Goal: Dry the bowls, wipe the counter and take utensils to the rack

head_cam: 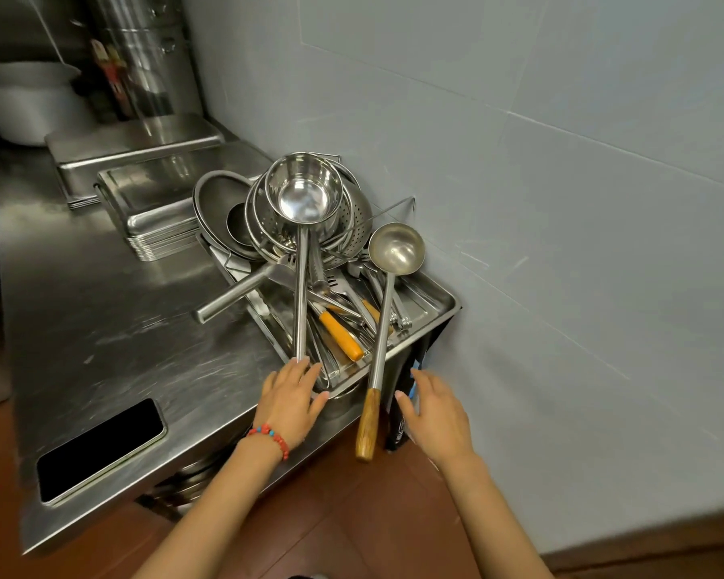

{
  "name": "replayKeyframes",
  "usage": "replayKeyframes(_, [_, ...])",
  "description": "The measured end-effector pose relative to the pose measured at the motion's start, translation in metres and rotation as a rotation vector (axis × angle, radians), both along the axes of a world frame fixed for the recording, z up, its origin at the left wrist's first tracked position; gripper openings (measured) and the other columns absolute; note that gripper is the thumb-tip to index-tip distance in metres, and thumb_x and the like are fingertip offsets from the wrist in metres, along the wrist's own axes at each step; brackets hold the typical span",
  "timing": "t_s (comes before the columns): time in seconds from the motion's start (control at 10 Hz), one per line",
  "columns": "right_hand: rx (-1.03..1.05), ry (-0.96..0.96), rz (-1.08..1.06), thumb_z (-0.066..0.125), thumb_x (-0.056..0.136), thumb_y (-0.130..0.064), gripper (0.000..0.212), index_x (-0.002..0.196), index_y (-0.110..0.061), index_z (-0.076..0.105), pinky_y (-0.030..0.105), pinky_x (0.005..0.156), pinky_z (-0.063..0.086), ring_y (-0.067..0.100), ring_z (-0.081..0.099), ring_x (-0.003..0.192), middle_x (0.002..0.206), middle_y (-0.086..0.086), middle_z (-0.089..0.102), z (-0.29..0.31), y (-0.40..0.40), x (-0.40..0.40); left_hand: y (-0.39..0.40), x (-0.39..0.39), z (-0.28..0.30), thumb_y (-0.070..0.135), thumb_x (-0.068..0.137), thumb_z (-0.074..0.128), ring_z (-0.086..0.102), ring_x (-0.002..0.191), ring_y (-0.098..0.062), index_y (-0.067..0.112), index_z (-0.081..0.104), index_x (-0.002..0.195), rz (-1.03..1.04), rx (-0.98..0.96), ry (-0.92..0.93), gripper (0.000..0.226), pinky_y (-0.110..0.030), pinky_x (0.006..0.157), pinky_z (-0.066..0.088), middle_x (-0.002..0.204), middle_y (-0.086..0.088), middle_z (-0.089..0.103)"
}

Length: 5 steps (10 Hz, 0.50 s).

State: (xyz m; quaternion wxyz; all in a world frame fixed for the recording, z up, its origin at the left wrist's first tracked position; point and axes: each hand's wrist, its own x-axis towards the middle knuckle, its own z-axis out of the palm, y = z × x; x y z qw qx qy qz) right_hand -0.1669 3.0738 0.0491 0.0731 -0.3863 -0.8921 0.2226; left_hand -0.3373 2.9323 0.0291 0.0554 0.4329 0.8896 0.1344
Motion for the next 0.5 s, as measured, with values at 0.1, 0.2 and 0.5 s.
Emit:
replayKeyframes(0.1, [0.056, -0.025, 0.042, 0.037, 0.096, -0.042, 0.053, 0.144, -0.018, 0.029, 0.035, 0.110, 0.034, 0.019, 0.033, 0.136, 0.149, 0.004, 0.035, 0.011, 0.003, 0.010, 0.004, 0.008, 0.005, 0.044, 0.094, 0.037, 0.016, 0.141, -0.019, 0.023, 0.027, 0.141, -0.026, -0.043, 0.031, 0.053, -0.042, 0.115, 0.012, 0.152, -0.002, 0.026])
replayKeyframes(0.2, [0.101, -0.041, 0.057, 0.035, 0.097, -0.042, 0.053, 0.144, -0.019, 0.029, 0.035, 0.111, 0.033, 0.019, 0.032, 0.136, 0.150, 0.003, 0.033, 0.019, 0.009, 0.021, 0.005, 0.016, 0.011, 0.045, 0.093, 0.036, 0.015, 0.141, -0.019, 0.024, 0.026, 0.142, -0.022, -0.032, 0.048, 0.054, -0.041, 0.115, 0.011, 0.152, -0.002, 0.026])
replayKeyframes(0.5, [0.149, -0.018, 0.030, 0.035, 0.096, -0.044, 0.054, 0.144, -0.018, 0.029, 0.037, 0.111, 0.030, 0.020, 0.031, 0.137, 0.150, 0.004, 0.032, 0.043, -0.014, 0.046, -0.013, 0.033, 0.042, 0.046, 0.093, 0.036, 0.018, 0.140, -0.018, 0.024, 0.026, 0.142, -0.070, 0.055, 0.058, 0.054, -0.038, 0.114, 0.014, 0.151, -0.001, 0.029])
